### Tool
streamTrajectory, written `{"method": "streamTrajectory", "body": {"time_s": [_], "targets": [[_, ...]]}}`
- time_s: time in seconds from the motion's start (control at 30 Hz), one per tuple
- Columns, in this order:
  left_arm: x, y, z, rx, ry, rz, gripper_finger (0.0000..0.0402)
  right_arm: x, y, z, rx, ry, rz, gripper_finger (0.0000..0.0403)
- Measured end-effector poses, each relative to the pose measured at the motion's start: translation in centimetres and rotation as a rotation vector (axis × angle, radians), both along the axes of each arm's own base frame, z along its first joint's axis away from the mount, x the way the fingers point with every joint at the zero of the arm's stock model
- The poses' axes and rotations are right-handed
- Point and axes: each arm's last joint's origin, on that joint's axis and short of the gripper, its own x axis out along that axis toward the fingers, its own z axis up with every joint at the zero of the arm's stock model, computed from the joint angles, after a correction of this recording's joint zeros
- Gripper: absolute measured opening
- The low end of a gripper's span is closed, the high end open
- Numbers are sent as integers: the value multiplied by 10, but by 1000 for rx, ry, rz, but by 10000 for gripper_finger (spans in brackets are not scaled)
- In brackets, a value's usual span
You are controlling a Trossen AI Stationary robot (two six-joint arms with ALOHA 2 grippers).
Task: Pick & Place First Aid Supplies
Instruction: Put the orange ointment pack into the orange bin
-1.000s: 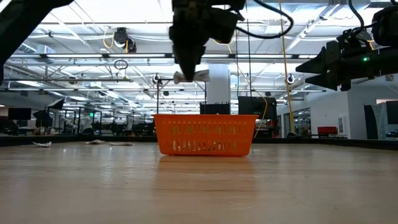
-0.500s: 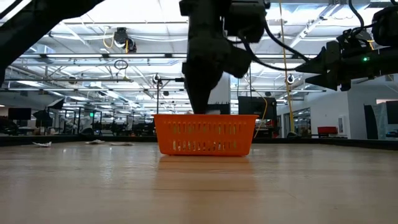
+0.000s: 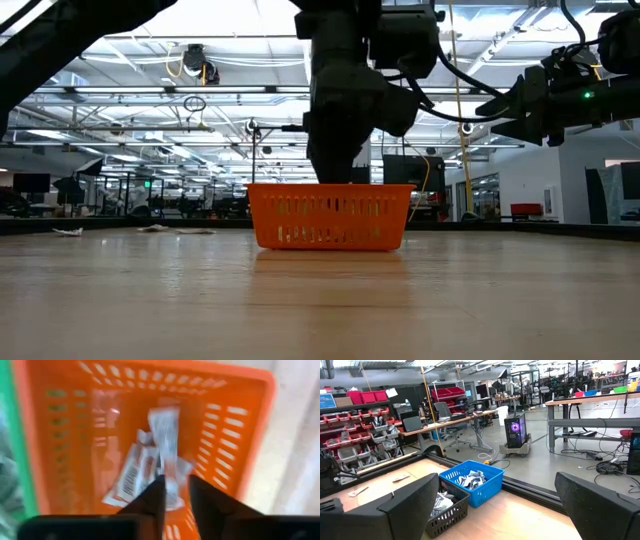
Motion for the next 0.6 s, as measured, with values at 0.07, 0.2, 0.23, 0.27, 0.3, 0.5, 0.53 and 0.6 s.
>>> {"method": "streamTrajectory", "body": {"time_s": [0.07,0.2,0.23,0.27,0.3,0.5,0.53,0.6], "targets": [[0,0,0,-14,5,6,119,0,0,0,0,0,0,393],[-3,3,4,-37,34,79,190,0,0,0,0,0,0,393],[-4,5,6,-36,41,112,204,0,0,0,0,0,0,393],[-5,8,11,-37,39,148,216,0,0,0,0,0,0,393],[-6,10,15,-37,35,180,226,0,0,0,0,0,0,393],[-13,27,38,-43,3,286,258,0,0,0,0,0,0,393],[-13,30,40,-44,3,306,260,0,0,0,0,0,0,393],[-16,37,44,-40,5,342,263,0,0,0,0,0,0,393]]}}
